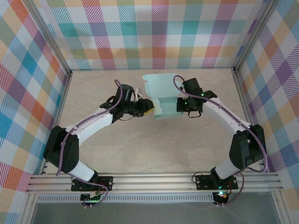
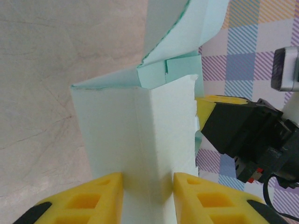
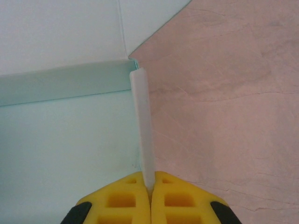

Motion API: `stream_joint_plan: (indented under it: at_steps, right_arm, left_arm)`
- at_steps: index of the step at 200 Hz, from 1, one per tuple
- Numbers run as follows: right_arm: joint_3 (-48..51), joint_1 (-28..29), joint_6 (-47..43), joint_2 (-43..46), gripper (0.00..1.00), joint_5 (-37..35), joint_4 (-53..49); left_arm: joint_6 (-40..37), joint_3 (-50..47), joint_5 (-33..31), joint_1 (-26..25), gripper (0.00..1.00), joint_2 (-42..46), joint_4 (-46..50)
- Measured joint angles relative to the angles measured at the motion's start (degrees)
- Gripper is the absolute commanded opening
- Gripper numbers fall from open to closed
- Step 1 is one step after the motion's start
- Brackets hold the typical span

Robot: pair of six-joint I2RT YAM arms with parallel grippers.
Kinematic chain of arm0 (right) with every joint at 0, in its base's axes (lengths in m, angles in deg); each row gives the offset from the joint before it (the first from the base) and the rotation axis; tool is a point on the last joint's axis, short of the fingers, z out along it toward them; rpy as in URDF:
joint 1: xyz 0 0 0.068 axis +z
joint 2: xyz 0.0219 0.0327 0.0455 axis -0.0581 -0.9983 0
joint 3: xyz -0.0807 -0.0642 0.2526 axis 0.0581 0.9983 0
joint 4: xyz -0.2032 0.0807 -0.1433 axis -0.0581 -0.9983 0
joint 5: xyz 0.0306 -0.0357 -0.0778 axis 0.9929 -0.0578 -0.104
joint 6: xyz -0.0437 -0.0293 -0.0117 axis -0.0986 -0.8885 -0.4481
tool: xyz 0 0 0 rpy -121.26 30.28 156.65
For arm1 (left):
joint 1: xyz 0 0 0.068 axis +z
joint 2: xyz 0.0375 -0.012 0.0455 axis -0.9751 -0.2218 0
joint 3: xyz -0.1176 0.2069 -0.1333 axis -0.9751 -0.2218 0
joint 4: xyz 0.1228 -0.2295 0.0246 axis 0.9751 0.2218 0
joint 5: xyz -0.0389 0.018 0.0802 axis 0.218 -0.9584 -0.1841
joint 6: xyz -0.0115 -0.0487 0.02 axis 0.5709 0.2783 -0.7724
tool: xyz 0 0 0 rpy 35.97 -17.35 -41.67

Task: Fold the paper box

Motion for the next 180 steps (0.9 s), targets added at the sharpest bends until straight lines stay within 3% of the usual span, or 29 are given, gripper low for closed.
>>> stream_joint_plan:
  at_steps: [92,180]
  right_arm:
    - [-1.1,5.8,1.5,-0.7,0.0,-13.8,-1.8]
    - [3.7,8.7,12.2,-0.7,0.0,-16.2,-1.1]
  left_arm:
    - [-0.8,3.4,-2.6,-1.2,0.26,-4.7,6.3]
    - [-5.0,10.8,-9.6,-3.5,0.21,-10.4,18.4]
